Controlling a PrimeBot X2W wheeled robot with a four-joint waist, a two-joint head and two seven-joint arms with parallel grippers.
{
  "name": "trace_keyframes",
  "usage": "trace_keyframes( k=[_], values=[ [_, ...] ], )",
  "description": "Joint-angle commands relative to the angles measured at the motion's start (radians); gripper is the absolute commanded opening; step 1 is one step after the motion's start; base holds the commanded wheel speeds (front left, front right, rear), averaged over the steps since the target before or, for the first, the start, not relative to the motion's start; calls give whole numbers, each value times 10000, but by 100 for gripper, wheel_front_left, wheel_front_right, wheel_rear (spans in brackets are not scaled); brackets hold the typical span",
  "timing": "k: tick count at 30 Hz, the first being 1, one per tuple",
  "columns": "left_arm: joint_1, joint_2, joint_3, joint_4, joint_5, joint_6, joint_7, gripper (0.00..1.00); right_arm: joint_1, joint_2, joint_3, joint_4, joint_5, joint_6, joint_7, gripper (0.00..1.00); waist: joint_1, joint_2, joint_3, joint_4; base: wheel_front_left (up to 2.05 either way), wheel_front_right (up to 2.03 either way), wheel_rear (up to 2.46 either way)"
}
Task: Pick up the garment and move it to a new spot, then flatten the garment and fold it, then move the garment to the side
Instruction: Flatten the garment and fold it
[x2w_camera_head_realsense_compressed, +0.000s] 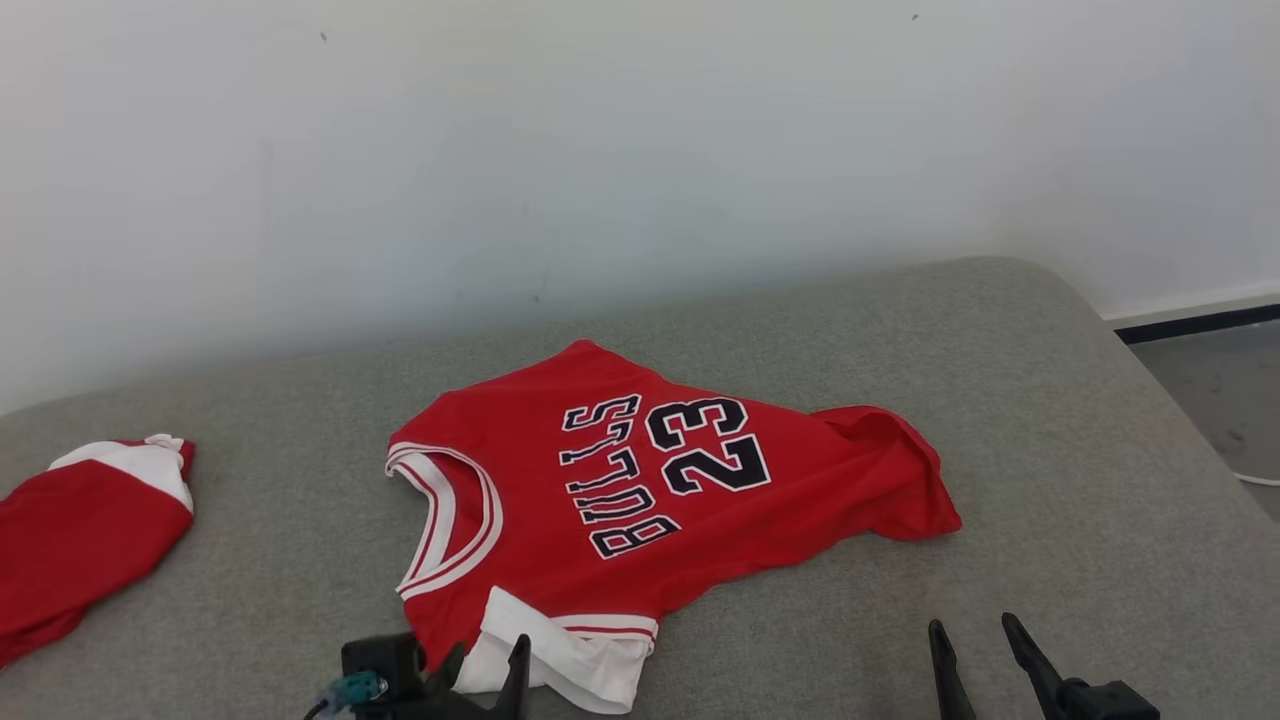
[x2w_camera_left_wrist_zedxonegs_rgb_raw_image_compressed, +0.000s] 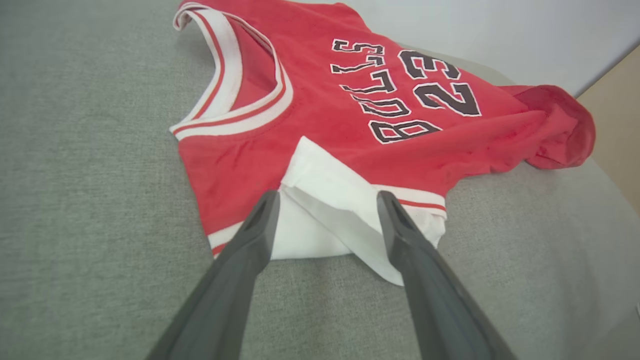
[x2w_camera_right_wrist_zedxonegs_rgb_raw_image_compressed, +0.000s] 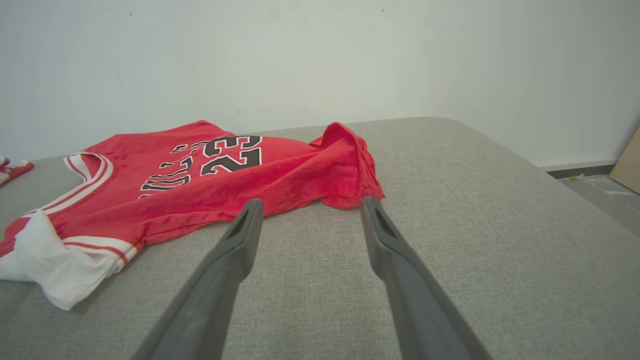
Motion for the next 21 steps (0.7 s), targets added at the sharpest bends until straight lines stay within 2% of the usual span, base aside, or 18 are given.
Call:
trace_keyframes(
  k=[1, 7, 15, 16, 18, 20, 21],
  values=[
    [-222, 17, -63, 248, -45, 122, 59, 100, 7, 7, 29, -39, 19, -27, 9, 100, -1, 0, 83, -232, 0, 0, 0],
    [-1131, 17, -367, 1636, -746, 552, 333, 100, -101, 7, 74, -73, 26, -27, 44, 100, -1, 0, 221, -569, 0, 0, 0],
    [-1758, 17, -750, 2665, -1653, 418, 165, 100, -65, 8, 34, -46, 62, -27, 36, 100, -1, 0, 249, -581, 0, 0, 0],
    [-1811, 16, -837, 2757, -1723, 355, 150, 92, -70, 8, 40, -36, 74, -27, 35, 100, -1, 0, 244, -566, 0, 0, 0],
    [-1921, 17, -1002, 2896, -1854, 239, 65, 39, -94, 8, 78, -15, 75, -27, 26, 100, -1, 0, 235, -528, 0, 0, 0],
    [-1988, 19, -1171, 3011, -2054, 133, -44, 15, -108, 8, 109, 7, 100, -27, 31, 100, -1, 0, 220, -489, 0, 0, 0],
    [-2019, 15, -1256, 3063, -2156, 101, -68, 13, -115, 8, 122, 18, 110, -27, 37, 100, -1, 0, 211, -469, 0, 0, 0]
  ],
)
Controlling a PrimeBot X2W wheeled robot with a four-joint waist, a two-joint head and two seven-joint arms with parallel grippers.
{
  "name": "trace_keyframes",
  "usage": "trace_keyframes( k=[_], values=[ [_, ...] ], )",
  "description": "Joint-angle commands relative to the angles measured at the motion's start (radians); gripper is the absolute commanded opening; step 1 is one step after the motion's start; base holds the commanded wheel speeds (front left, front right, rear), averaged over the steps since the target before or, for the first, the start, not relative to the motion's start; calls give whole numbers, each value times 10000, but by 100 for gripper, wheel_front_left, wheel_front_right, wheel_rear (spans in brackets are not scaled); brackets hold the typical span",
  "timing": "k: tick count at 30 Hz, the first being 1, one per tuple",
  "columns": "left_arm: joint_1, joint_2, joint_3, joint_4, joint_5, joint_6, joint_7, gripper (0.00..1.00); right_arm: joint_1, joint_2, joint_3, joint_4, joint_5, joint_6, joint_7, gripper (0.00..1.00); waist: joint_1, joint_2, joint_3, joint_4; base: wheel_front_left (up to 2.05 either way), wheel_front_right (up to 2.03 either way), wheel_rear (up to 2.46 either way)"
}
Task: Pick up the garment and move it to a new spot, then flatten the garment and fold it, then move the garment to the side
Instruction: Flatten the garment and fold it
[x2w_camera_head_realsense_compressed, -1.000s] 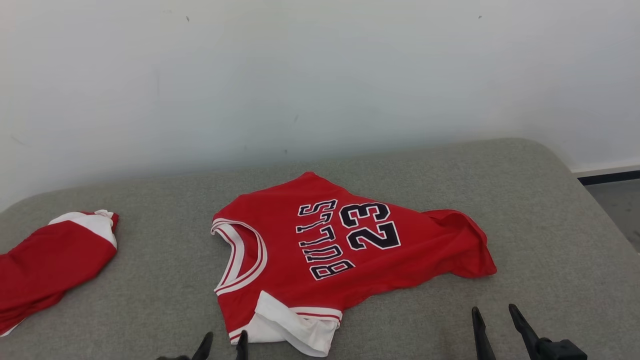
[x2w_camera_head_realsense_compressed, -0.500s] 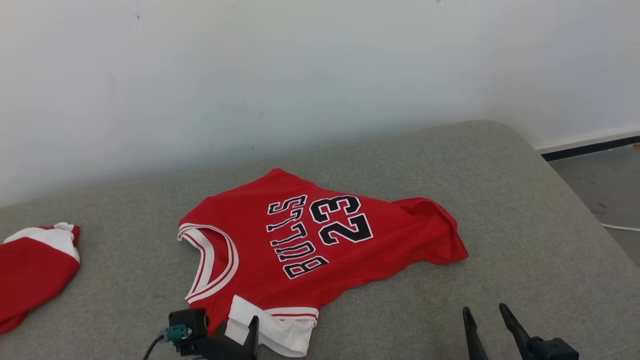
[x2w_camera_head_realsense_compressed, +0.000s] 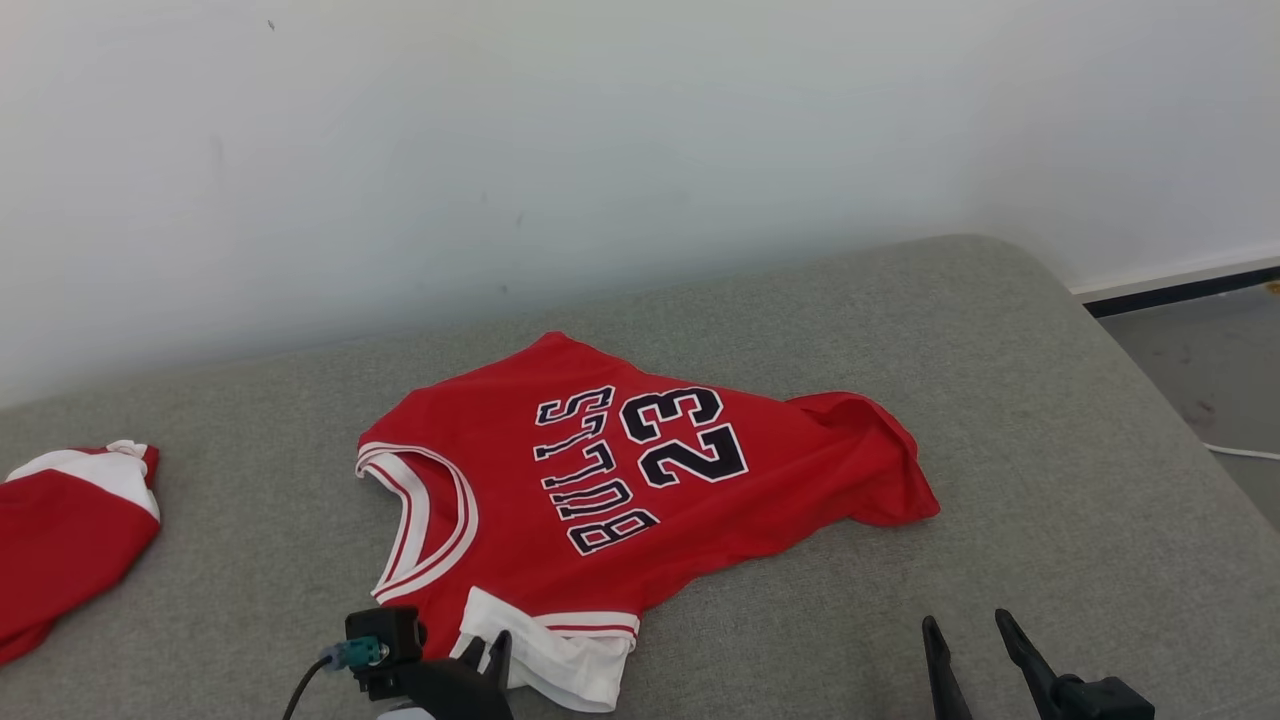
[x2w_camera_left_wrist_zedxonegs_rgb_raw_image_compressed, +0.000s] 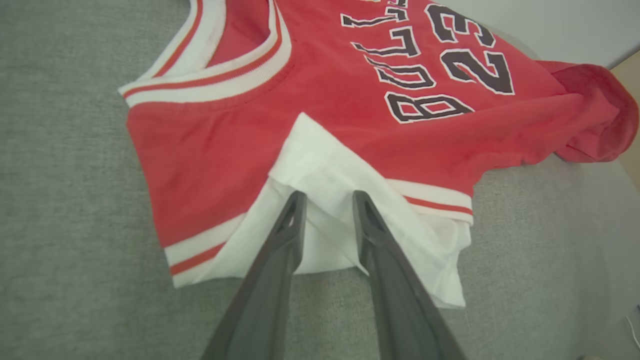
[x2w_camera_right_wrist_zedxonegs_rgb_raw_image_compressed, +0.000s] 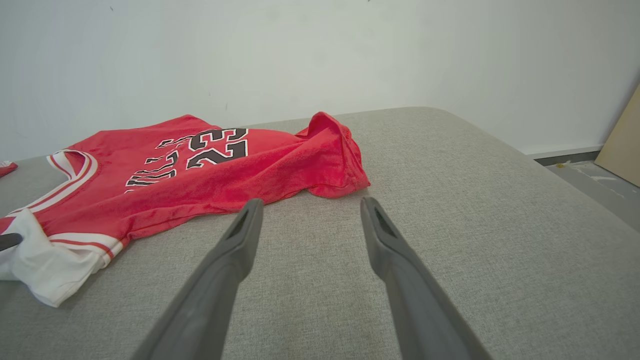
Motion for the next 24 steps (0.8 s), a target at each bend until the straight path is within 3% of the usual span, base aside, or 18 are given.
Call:
trace_keyframes(
  k=[1, 2, 12, 17, 22, 23, 24],
  values=[
    [-116, 16, -105, 82, -170, -69, -94, 5, -41, 6, 15, 13, 44, -27, 1, 100, -1, 0, -21, 37, 0, 0, 0],
    [-151, 13, -200, 145, -268, -81, -113, 0, -49, 6, 25, 15, 45, -27, 5, 100, -1, 0, -30, 52, 0, 0, 0],
    [-77, 13, -851, 156, -1329, -432, -1005, 0, 75, 6, -186, -27, 4, -27, -13, 100, -1, 0, -88, 428, 0, 0, 0],
    [1250, 63, -864, -567, -1454, -577, -1584, 0, 263, 7, -295, -55, 179, -27, -71, 100, -1, 0, -158, 791, 0, 0, 0],
    [2527, 232, -925, -1634, -1410, -395, -1670, 0, 441, 5, -500, -17, 254, -27, -99, 100, -1, 0, -131, 1279, 0, 0, 0],
    [2785, 296, -943, -1897, -1405, -319, -1631, 59, 442, 7, -468, -17, 271, -27, -96, 100, -1, 0, -124, 1383, 0, 0, 0],
    [2992, 402, -997, -2173, -1355, -220, -1574, 100, 459, 7, -501, -29, 282, -27, -105, 100, -1, 0, -124, 1507, 0, 0, 0]
  ],
)
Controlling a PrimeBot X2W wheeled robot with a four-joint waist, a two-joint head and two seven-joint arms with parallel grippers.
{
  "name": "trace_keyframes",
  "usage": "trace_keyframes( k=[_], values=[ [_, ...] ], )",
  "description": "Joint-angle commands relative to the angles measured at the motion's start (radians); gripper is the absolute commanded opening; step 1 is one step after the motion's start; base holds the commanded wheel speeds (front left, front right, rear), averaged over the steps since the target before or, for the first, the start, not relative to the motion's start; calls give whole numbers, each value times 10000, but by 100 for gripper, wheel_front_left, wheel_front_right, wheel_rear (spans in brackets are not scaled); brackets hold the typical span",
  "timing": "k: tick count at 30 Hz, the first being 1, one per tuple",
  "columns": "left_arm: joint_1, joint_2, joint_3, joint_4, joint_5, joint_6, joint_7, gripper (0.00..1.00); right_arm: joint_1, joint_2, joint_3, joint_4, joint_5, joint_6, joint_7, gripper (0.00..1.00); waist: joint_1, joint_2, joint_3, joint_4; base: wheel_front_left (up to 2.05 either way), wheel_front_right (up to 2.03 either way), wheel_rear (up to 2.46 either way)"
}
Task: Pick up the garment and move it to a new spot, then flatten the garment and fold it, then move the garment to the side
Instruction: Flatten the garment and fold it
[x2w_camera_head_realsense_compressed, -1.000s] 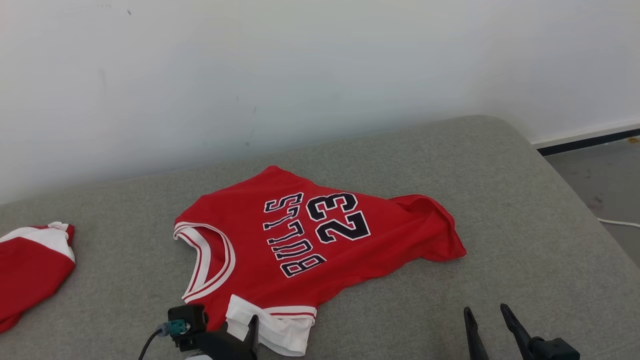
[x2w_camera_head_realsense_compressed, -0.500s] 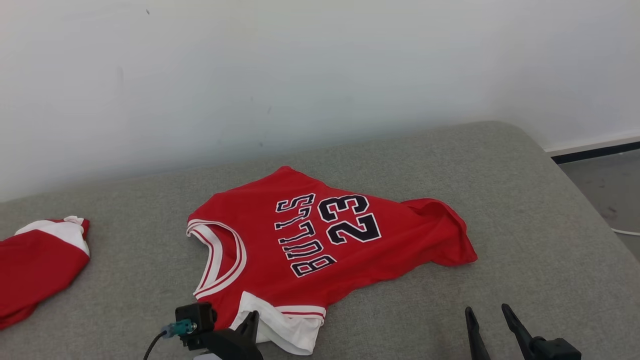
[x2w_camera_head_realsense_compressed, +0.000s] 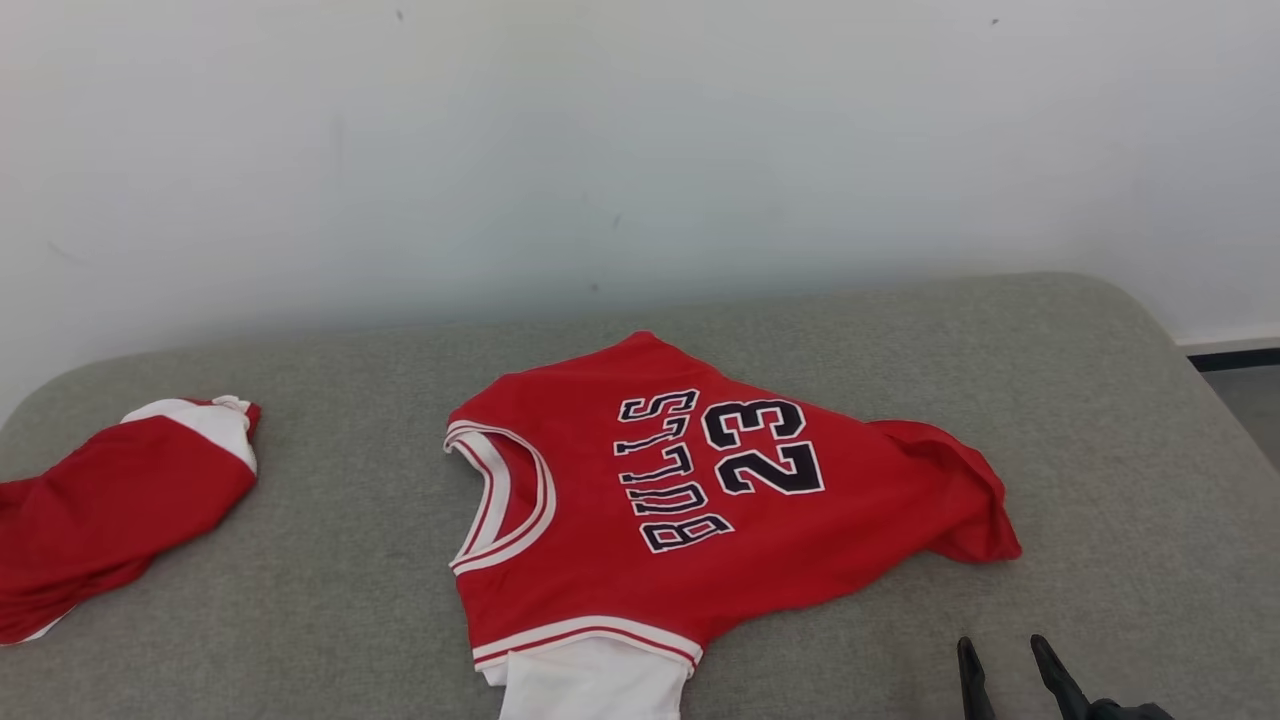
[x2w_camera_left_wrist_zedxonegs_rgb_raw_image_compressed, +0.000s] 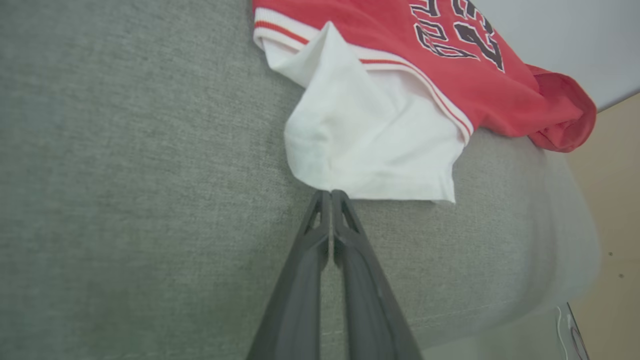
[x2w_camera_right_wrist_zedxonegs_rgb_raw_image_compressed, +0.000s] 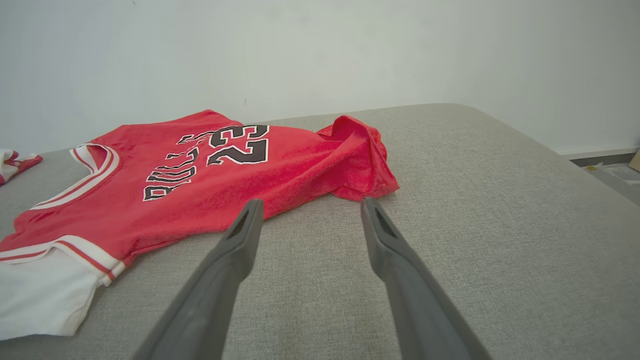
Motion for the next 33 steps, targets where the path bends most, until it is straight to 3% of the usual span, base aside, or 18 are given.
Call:
trace_keyframes(
  k=[1, 8, 12, 16, 20, 32, 33],
  values=[
    [97, 146, 13, -116, 120, 80, 34, 100, 59, 3, -8, -25, 40, -27, -18, 100, 0, 0, 10, 340, 0, 0, 0],
    [582, 1136, 386, -2271, 380, 1749, 645, 100, -79, 2, 17, 53, 61, -27, -63, 100, 0, 0, -33, 628, 0, 0, 0],
    [61, 1540, 626, -3318, 509, 2250, 1045, 100, -38, 3, 37, 88, 60, -27, -69, 100, 0, 0, -32, 624, 0, 0, 0],
    [-912, 1508, 390, -2930, 621, 2263, 1895, 100, -132, 3, 199, 113, -2, -27, 8, 100, 0, 0, 2, 388, 0, 0, 0],
    [-1850, 1344, -22, -1645, 800, 2127, 2598, 100, -255, 3, 341, 26, -101, -27, 92, 100, 0, 0, 92, -29, 0, 0, 0],
    [-3221, 842, 14, 1648, 481, 1898, 3018, 100, -377, 2, 389, -229, -349, -27, 260, 100, 0, 0, 544, -1221, 0, 0, 0],
    [-3318, 829, 50, 1807, 441, 1822, 3009, 93, -392, 2, 394, -253, -368, -27, 273, 100, 0, 0, 584, -1272, 0, 0, 0]
  ],
)
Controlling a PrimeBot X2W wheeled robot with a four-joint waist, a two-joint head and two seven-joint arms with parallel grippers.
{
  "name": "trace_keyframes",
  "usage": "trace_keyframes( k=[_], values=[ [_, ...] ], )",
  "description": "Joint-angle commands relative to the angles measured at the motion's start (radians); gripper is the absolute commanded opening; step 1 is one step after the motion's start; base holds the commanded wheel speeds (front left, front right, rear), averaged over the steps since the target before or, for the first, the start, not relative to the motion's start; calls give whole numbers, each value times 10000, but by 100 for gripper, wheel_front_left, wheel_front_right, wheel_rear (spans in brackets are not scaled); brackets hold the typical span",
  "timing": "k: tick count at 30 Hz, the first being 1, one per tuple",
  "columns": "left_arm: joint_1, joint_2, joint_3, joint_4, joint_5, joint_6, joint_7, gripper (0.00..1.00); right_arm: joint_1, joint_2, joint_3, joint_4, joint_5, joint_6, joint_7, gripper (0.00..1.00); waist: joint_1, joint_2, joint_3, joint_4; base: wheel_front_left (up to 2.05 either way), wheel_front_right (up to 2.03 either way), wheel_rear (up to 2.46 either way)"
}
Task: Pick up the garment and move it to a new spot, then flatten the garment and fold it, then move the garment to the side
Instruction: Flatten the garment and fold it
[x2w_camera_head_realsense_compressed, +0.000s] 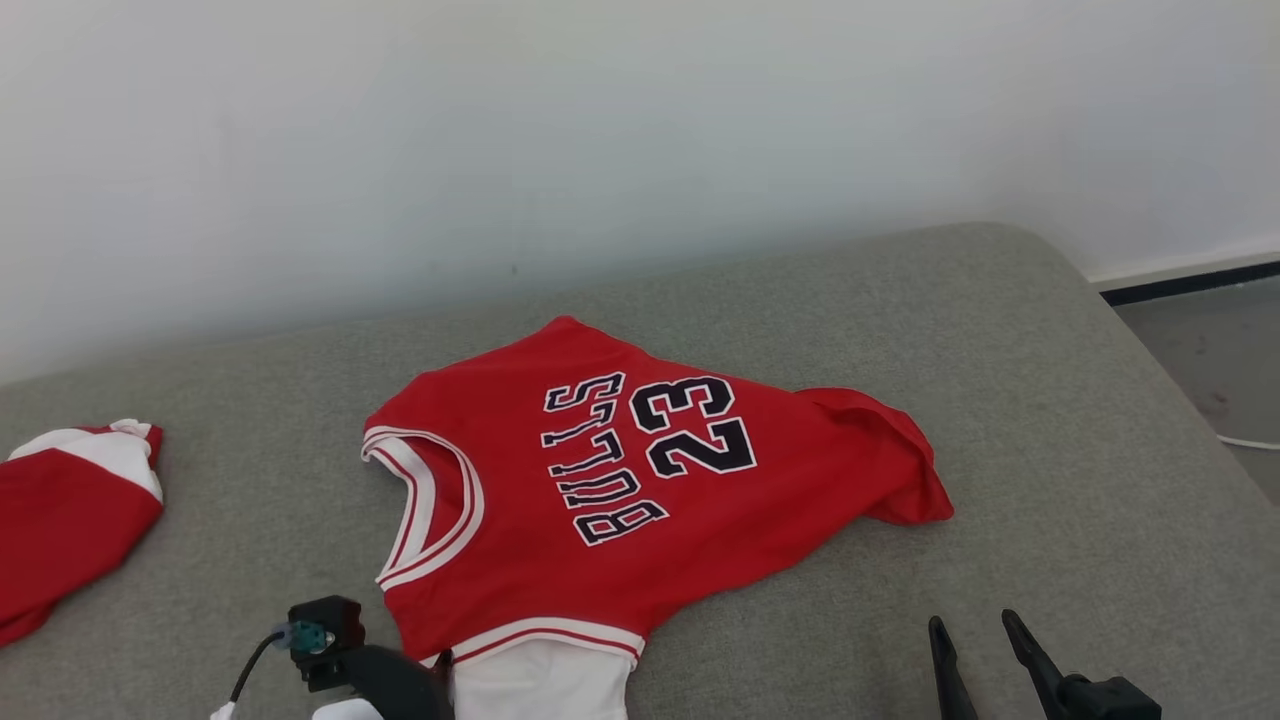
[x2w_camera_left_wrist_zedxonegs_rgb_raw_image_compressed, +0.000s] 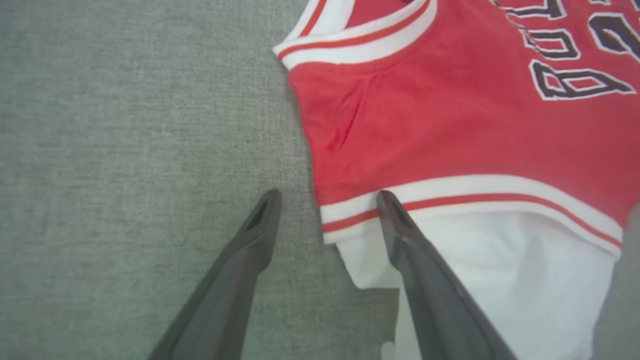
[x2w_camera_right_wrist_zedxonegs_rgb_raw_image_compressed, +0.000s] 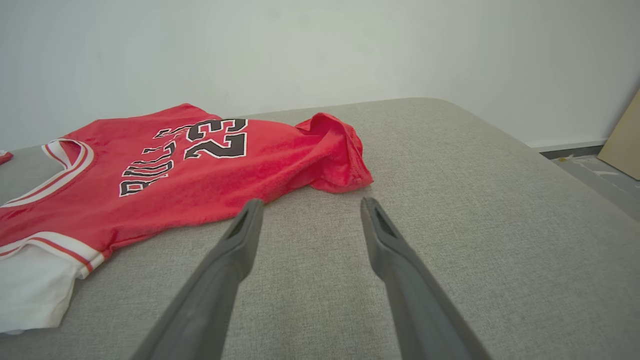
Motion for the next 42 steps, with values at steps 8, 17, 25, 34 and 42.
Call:
trace_keyframes(
  k=[8, 17, 25, 34, 42],
  values=[
    [-699, 1, 189, 946, -69, -328, -599, 0, -159, -1, 7, -232, -128, -27, 57, 100, 0, 0, 536, -521, 0, 0, 0],
    [-1958, 688, 299, 1604, 559, -106, -2422, 0, -243, -53, 0, -384, -198, -27, 163, 100, 0, 0, 851, -617, 0, 0, 0],
    [-2049, 370, 246, 1931, 707, -196, -3045, 100, -124, -39, -228, -506, -217, -27, 216, 100, 0, 0, 854, -238, 0, 0, 0],
    [285, 39, 1602, -1802, 2140, 412, -3254, 100, 78, -16, -817, -539, -264, -27, -31, 100, 0, 0, 425, 720, 0, 0, 0],
    [3098, -564, 2979, -4915, 3912, -76, -3257, 100, 269, -2, -1191, -295, -339, -27, -126, 100, 0, 0, 2, 1202, 0, 0, 0]
  ],
)
